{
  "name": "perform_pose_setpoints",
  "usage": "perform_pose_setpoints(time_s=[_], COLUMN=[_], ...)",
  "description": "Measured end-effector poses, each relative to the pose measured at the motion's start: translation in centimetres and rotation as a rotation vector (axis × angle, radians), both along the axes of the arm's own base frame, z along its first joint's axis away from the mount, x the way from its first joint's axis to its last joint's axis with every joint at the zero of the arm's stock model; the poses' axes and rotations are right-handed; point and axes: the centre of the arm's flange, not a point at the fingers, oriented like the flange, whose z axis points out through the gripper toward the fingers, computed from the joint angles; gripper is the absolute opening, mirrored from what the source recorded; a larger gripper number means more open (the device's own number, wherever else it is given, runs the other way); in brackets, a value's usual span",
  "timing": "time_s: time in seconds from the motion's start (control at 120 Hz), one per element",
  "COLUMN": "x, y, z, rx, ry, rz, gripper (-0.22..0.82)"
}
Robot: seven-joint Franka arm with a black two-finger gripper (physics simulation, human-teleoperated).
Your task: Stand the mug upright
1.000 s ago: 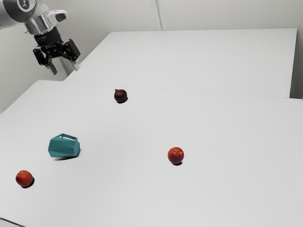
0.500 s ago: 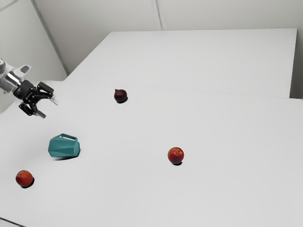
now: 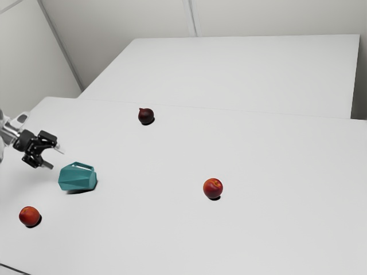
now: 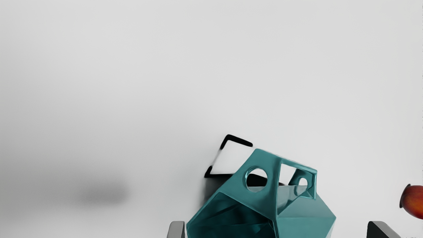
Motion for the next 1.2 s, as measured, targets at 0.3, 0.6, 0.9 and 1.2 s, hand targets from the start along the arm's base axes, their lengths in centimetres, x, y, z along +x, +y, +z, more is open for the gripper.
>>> perform_pose_setpoints(time_s=[0.3, 0.6, 0.9, 1.2], x=[-1.6, -2.2, -3.0, -3.3], y=[-1.1, -2.4, -3.6, -4.5], z=[-3.8, -3.9, -4.3, -4.9], rx=[-0.115, -0.185, -0.228, -0.245], ry=[-0.075, -0.139, -0.172, -0.189], rz=[0.024, 0.005, -0.001, -0.008], gripper=[0.60, 0.60, 0.60, 0.43])
